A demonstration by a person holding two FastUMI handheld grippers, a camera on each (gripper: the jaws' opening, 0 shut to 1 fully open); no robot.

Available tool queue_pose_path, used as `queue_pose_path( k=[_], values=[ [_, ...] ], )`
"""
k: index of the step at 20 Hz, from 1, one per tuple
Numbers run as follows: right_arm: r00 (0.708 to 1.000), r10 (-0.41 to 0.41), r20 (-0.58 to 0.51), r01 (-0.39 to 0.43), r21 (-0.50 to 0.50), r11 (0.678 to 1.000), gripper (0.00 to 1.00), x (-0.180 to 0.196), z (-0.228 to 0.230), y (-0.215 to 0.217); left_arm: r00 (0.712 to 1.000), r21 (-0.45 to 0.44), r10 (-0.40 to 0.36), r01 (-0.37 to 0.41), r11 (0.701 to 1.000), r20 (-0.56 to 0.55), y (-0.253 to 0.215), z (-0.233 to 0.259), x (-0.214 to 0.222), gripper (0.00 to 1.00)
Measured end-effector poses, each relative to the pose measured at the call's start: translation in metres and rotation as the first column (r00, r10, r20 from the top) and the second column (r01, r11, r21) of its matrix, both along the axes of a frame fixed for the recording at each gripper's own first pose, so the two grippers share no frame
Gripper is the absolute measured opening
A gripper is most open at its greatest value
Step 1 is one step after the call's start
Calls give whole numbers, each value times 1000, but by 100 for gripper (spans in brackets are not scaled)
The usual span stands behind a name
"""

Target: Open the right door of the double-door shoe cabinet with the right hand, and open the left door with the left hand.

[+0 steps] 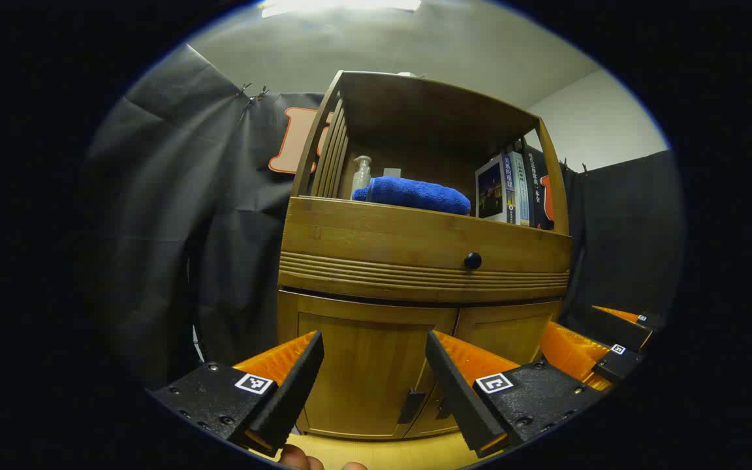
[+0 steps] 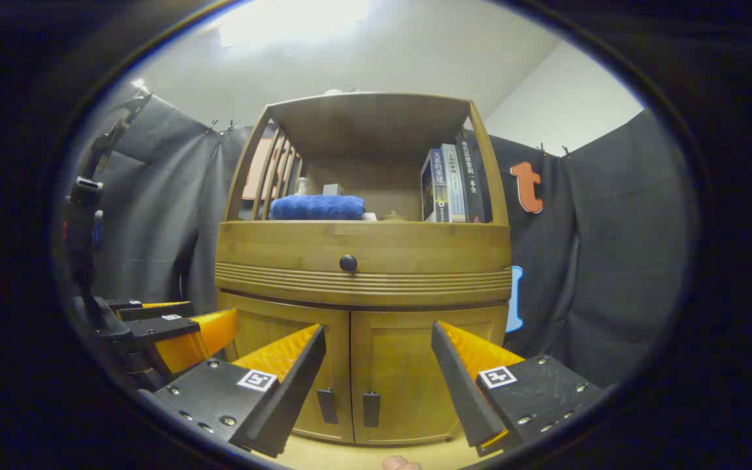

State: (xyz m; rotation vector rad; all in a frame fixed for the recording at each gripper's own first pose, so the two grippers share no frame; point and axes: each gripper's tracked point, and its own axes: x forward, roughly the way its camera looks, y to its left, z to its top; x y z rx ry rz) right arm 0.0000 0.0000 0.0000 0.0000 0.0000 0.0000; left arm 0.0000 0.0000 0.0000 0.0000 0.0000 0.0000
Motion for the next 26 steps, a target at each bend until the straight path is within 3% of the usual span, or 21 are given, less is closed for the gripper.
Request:
queue_pose_path(
  k=[16,26],
  values=[
    [998,-5,-55,5,9,1000,97,13,-23,5,1000,-1,21,-21,1000,13,12,1,-2,97],
    [977,-6,-214,6,-2,1000,97,51,-124,14,997,19,73,-73,997,5,53,-1,-12,97]
  ],
)
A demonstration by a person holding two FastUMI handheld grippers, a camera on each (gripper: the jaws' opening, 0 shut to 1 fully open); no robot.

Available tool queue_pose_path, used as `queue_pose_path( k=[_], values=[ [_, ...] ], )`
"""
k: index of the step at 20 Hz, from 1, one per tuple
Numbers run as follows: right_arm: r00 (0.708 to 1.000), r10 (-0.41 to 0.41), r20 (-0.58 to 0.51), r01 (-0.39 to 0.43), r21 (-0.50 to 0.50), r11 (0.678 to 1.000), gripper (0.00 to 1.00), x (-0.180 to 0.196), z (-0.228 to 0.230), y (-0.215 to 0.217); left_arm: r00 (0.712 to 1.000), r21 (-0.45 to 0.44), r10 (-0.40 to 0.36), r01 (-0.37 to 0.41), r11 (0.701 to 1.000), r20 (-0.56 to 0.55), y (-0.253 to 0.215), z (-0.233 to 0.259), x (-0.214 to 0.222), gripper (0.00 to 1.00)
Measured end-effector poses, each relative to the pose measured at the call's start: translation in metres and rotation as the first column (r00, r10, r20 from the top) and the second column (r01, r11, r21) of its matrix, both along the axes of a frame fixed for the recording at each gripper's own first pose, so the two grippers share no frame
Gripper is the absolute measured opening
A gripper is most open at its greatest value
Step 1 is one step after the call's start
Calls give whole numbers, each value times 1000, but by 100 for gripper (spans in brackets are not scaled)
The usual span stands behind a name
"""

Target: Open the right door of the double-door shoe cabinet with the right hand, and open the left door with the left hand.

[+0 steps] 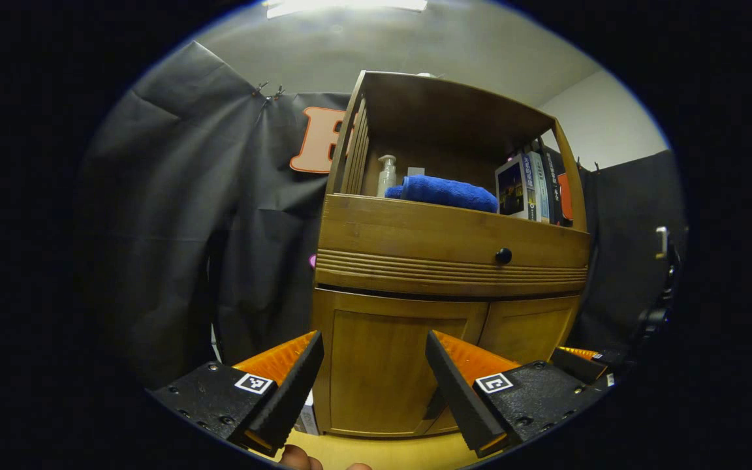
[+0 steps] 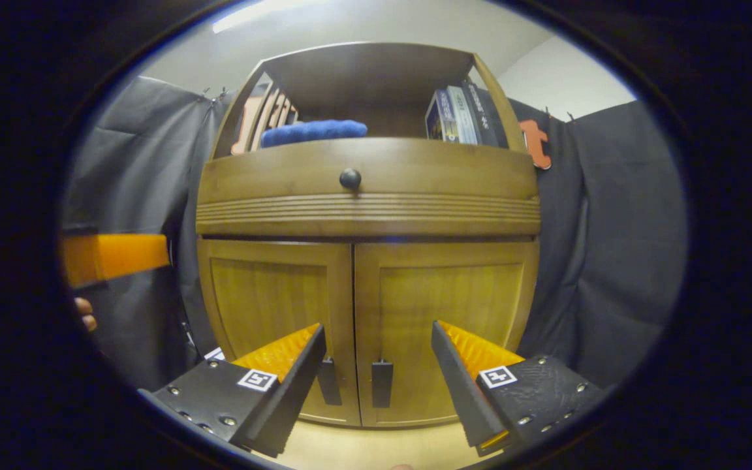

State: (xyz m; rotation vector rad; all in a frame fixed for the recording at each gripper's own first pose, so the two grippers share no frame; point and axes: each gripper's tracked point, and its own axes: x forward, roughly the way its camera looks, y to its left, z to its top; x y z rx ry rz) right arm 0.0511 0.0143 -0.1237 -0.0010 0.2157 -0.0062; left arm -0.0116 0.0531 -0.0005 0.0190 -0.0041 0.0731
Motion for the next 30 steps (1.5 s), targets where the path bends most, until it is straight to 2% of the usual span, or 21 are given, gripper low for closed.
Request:
queue_pose_path(
  k=[1,2,3,5,7,12,13,15,18,19,21,22,23,30],
  values=[
    [1000,-4,-20,4,-7,1000,87,4,-11,0,1000,4,8,-8,1000,5,5,2,-2,97],
    [999,-17,-37,16,-14,1000,83,11,-23,-1,1000,6,18,-18,1000,7,10,2,-3,97],
    [998,-17,-56,17,-15,1000,74,15,-32,1,1000,9,30,-31,999,8,15,3,-4,97],
    [995,-26,-92,25,-9,1000,72,26,-51,-1,998,20,56,-56,998,8,27,3,-4,97],
    [991,-22,-129,23,2,1000,55,31,-64,0,997,27,77,-77,997,7,37,2,-4,97],
    [985,-20,-171,13,-39,999,55,53,-101,3,995,28,100,-100,995,6,47,0,5,97],
    [984,-48,-174,39,-55,998,55,59,-107,-3,995,27,100,-100,995,5,47,-1,8,97],
    [984,-43,-175,35,-49,998,33,61,-105,-2,995,27,99,-99,995,3,47,-3,13,97],
    [981,-42,-191,33,-48,998,35,69,-116,-1,995,30,97,-97,995,5,46,-3,20,96],
    [980,-56,-191,50,-35,998,35,59,-110,-2,995,31,96,-96,995,4,47,-4,22,96],
    [981,-73,-181,71,-17,997,32,69,-115,-3,995,29,97,-97,995,-1,47,-5,23,97],
    [979,-90,-182,90,-9,996,25,69,-117,-3,995,27,96,-96,995,-4,47,-6,23,97],
    [977,-103,-186,101,-16,995,29,68,-115,-3,995,25,96,-96,995,-7,48,-7,21,97],
    [969,-171,-178,171,-15,985,29,45,-110,-12,995,13,98,-98,995,-5,49,-5,9,97]
  ],
)
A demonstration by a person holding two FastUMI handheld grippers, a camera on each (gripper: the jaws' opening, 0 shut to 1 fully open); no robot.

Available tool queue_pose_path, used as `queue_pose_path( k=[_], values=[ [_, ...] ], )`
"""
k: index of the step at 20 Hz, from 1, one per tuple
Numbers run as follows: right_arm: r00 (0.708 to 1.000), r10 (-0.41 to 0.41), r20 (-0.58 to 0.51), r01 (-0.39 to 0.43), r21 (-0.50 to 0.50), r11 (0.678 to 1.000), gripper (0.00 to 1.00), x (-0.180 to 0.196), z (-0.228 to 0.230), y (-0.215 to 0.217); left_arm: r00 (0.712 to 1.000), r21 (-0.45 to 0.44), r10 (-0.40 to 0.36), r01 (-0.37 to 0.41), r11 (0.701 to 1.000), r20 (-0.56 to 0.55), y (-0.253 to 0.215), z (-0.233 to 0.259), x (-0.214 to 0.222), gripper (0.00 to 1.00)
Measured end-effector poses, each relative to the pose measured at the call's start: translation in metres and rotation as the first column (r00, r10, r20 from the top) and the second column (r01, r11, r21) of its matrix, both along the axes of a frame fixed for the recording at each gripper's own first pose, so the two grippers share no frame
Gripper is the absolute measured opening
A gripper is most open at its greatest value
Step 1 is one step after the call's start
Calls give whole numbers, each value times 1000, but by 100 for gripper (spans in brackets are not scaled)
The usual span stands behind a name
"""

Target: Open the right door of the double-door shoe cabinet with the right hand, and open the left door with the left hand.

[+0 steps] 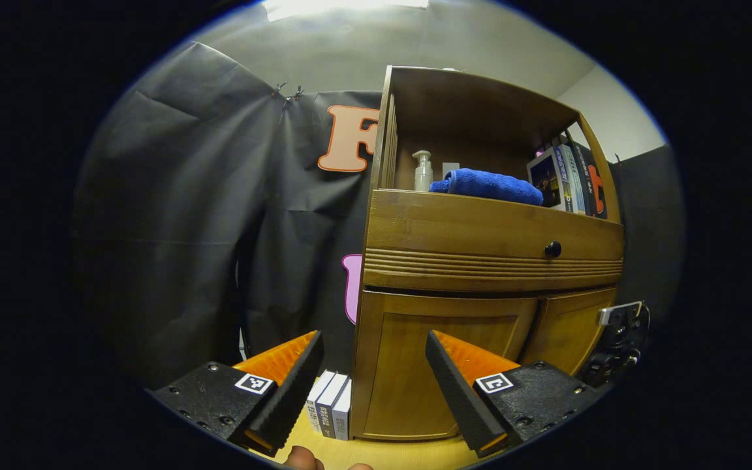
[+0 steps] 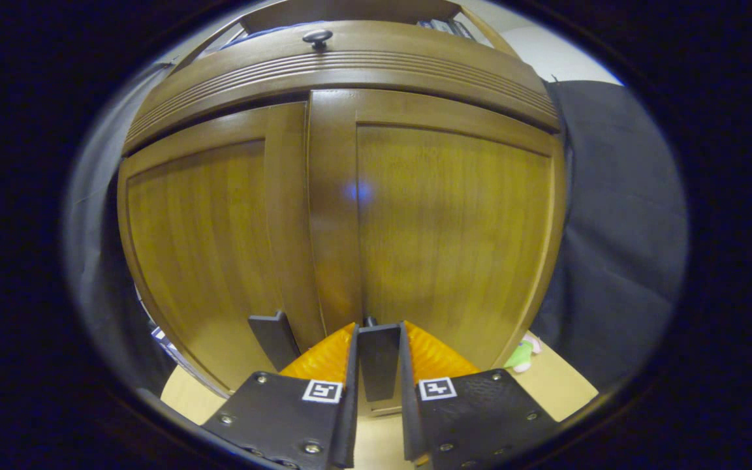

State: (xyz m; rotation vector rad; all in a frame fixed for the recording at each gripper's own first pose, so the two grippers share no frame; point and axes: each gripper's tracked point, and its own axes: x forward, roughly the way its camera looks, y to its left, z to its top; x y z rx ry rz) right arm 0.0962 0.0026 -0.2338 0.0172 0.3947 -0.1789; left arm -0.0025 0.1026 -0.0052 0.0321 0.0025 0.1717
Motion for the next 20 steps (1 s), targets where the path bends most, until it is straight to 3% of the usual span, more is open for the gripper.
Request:
queue_pose_path(
  k=[7,20],
  values=[
    [999,-48,4,48,25,999,28,-49,8,-18,999,-20,-51,51,999,-5,-20,-4,-6,97],
    [991,-133,2,133,14,991,28,-116,20,-64,972,-23,-230,229,973,-42,-94,-25,-1,97]
  ],
)
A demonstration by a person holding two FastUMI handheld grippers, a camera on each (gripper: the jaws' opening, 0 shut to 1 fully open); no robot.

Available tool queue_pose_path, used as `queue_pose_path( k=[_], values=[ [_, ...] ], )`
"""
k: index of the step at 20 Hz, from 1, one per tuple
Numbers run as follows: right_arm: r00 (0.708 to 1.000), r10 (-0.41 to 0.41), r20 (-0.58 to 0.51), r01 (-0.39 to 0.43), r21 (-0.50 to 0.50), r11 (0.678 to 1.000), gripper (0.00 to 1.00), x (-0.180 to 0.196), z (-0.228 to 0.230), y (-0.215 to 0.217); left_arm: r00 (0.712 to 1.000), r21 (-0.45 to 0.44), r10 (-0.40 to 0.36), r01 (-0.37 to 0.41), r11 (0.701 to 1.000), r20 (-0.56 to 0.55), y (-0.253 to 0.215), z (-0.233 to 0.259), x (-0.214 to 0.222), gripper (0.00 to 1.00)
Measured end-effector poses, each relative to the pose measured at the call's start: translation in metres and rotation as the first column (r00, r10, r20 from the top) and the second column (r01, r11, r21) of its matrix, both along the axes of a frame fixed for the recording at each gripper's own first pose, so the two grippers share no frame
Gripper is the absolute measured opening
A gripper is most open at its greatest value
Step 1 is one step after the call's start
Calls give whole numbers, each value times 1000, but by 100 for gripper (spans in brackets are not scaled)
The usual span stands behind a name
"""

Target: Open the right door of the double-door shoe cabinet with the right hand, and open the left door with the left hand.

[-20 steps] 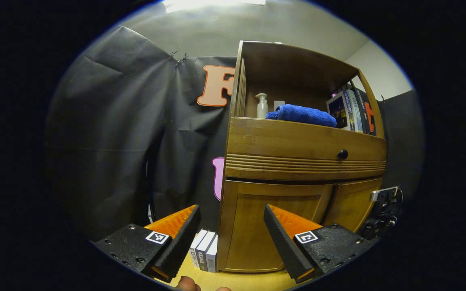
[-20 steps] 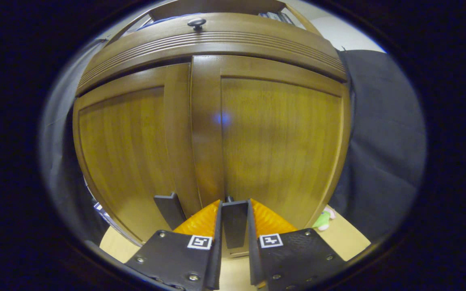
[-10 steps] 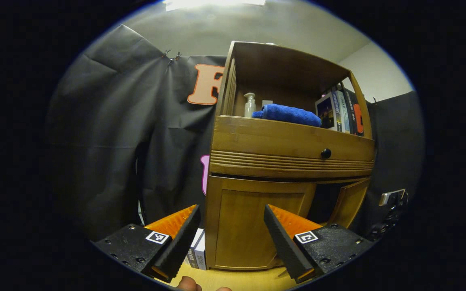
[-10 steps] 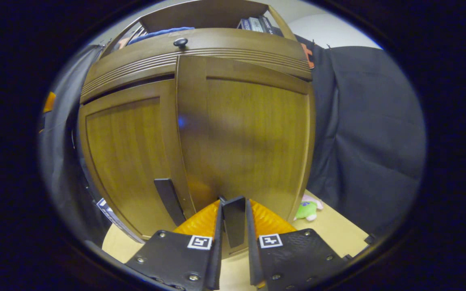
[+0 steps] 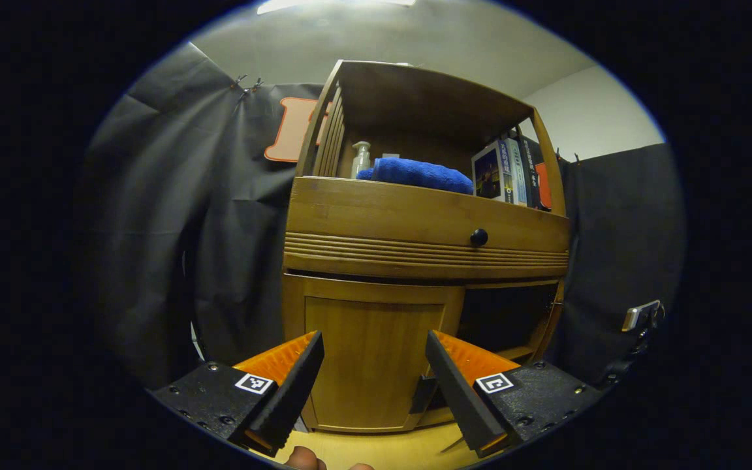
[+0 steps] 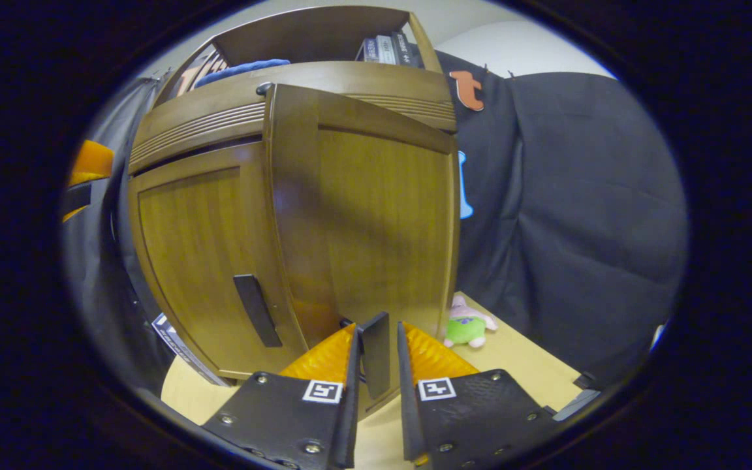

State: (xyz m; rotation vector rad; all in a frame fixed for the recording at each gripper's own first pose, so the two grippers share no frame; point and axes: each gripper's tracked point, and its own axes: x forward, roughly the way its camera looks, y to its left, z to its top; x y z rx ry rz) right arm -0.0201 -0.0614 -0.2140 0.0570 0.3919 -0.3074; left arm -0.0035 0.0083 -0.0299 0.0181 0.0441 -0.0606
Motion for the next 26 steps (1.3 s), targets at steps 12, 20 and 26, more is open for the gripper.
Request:
queue_pose_path(
  k=[12,20,26],
  values=[
    [997,-73,-17,73,-31,997,28,-40,7,-49,996,-24,-85,84,996,-28,-43,-14,5,97],
    [990,-141,-14,140,-47,989,28,-63,13,-92,990,-34,-136,134,990,-47,-67,-23,7,95],
    [987,-160,-17,159,-27,987,24,-74,15,-128,985,-36,-162,161,986,-55,-80,-28,9,97]
  ],
)
